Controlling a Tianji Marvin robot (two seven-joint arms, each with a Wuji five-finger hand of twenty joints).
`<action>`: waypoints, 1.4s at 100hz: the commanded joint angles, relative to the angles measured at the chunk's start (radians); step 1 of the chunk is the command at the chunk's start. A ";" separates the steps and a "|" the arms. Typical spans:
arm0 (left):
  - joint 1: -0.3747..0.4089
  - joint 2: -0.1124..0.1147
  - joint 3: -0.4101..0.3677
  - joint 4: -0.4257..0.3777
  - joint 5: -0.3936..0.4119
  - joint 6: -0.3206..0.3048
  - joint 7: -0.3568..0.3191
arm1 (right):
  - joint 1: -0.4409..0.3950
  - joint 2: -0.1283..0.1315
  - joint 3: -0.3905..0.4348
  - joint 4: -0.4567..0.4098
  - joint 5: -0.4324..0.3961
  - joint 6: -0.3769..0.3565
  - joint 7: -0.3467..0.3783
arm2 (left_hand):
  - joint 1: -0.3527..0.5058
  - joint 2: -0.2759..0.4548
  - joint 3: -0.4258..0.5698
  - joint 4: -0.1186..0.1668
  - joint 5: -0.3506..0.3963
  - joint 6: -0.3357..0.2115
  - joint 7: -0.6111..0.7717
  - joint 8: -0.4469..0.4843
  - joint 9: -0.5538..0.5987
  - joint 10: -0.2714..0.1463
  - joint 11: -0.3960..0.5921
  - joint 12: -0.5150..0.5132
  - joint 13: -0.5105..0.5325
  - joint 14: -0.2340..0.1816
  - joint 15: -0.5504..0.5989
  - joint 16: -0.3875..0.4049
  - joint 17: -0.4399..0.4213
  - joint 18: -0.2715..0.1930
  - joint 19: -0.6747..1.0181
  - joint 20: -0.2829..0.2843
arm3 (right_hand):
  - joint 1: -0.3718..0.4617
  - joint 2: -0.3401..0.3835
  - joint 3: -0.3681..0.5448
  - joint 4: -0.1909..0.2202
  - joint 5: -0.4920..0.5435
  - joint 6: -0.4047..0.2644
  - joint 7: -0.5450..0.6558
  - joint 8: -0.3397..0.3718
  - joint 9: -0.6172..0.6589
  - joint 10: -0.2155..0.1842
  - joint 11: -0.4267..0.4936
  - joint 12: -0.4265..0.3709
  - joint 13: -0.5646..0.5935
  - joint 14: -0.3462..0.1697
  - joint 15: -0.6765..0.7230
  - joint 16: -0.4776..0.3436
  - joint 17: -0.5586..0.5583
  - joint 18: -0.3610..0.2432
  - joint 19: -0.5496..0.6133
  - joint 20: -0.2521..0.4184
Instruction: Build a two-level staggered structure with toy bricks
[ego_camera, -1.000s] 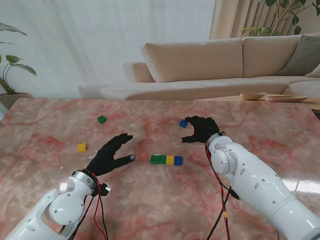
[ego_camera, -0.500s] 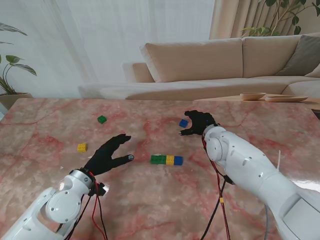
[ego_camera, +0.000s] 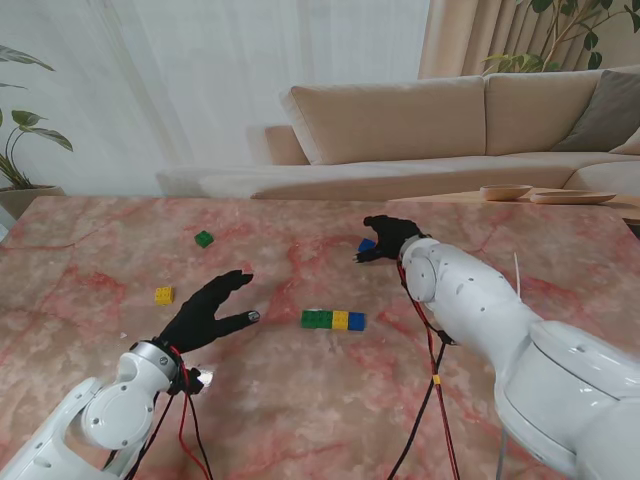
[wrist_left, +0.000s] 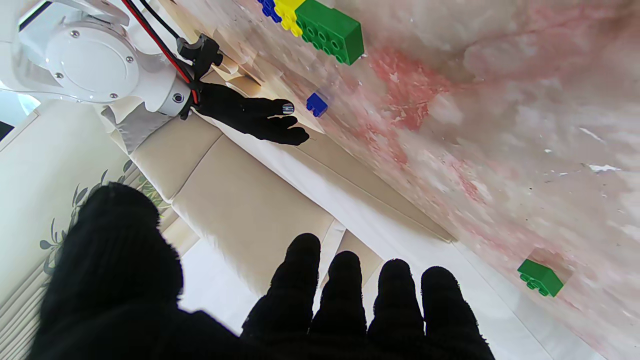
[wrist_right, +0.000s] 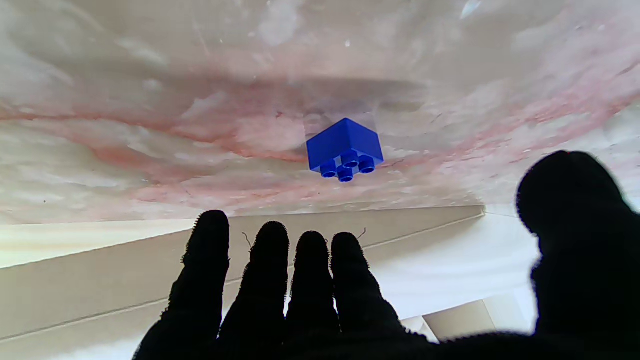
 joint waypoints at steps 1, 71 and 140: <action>0.012 0.004 -0.003 -0.004 0.004 0.007 -0.004 | 0.006 -0.015 -0.005 0.003 0.001 0.002 0.015 | -0.009 0.025 0.003 0.026 0.027 -0.003 -0.012 0.010 -0.013 -0.012 0.007 0.001 -0.021 -0.047 -0.032 -0.014 -0.008 -0.045 -0.039 0.014 | -0.023 0.005 -0.003 0.033 -0.032 0.002 -0.027 0.004 -0.031 0.019 -0.027 -0.030 -0.033 0.007 -0.024 -0.027 -0.006 -0.014 -0.025 -0.022; 0.036 0.009 -0.021 -0.029 0.004 0.039 -0.030 | 0.023 -0.046 -0.038 0.055 0.030 0.034 0.115 | -0.007 0.027 0.004 0.025 0.026 -0.005 -0.012 0.010 -0.013 -0.014 0.006 0.000 -0.022 -0.048 -0.032 -0.014 -0.007 -0.045 -0.040 0.015 | 0.000 0.021 -0.006 0.028 -0.050 0.085 -0.121 -0.093 -0.043 0.068 -0.017 0.090 -0.043 0.023 0.114 0.057 -0.012 -0.020 -0.006 -0.029; 0.036 0.008 -0.028 -0.022 0.001 0.032 -0.029 | -0.002 -0.027 -0.132 0.054 -0.018 -0.048 0.087 | -0.002 0.031 0.006 0.024 0.026 -0.006 -0.010 0.012 -0.012 -0.014 0.008 0.001 -0.021 -0.048 -0.032 -0.014 -0.008 -0.045 -0.040 0.016 | 0.048 0.017 0.010 0.023 0.109 -0.050 0.088 0.041 0.028 -0.018 0.141 0.086 0.030 -0.012 0.130 0.052 0.038 -0.030 0.047 -0.024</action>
